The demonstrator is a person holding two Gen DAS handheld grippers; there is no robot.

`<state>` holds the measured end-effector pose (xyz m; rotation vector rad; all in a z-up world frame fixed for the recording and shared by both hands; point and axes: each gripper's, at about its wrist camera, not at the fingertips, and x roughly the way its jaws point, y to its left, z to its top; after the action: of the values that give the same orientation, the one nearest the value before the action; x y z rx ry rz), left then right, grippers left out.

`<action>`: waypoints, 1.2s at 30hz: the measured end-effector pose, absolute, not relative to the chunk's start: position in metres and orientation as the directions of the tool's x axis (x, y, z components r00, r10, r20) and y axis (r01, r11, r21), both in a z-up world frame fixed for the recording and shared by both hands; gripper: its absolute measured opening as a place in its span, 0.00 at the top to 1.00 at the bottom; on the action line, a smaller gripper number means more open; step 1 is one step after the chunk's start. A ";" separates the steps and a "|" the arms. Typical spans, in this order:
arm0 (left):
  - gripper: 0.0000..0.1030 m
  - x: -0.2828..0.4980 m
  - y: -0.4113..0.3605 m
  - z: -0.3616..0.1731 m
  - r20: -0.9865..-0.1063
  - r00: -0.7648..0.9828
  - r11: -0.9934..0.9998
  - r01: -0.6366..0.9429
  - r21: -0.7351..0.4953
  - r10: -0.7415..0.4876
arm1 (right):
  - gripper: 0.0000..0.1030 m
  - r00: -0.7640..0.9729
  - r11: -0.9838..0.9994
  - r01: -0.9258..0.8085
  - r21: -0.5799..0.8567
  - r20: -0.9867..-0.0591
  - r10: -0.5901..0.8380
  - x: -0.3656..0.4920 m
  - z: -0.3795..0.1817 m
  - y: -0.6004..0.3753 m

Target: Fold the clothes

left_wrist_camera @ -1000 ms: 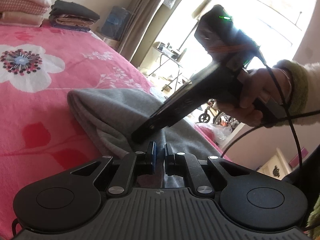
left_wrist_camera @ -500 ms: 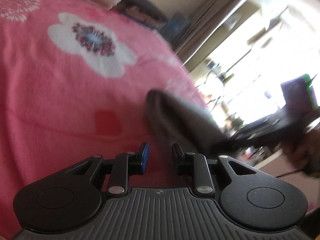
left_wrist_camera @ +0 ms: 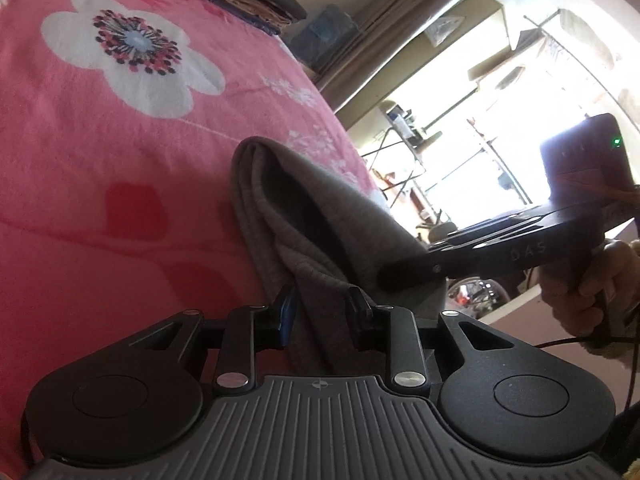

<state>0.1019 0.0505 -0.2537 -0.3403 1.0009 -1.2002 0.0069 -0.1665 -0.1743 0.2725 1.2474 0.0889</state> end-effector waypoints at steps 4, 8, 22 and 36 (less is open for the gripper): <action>0.74 0.099 0.043 -0.255 -0.464 0.009 0.367 0.627 -0.687 -0.886 | 0.95 0.325 0.961 0.084 0.262 -0.919 0.222 0.006 -0.176 -0.168; 0.73 0.096 0.034 -0.256 -0.473 -0.004 0.357 0.652 -0.670 -0.881 | 0.95 0.327 0.959 0.084 0.270 -0.917 0.229 0.006 -0.177 -0.170; 0.65 0.057 -0.015 -0.253 -0.702 0.137 0.392 0.894 -0.216 -0.699 | 0.95 0.341 0.953 0.090 0.290 -0.908 0.244 0.003 -0.178 -0.174; 0.59 0.070 0.008 -0.240 -0.651 0.182 0.428 0.872 -0.239 -0.737 | 0.95 0.350 0.940 0.125 0.316 -0.901 0.256 0.003 -0.184 -0.181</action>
<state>0.0704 0.0076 -0.2399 0.2026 0.7876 -1.1456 0.0034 -0.1811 -0.1840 0.3590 1.2176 0.0876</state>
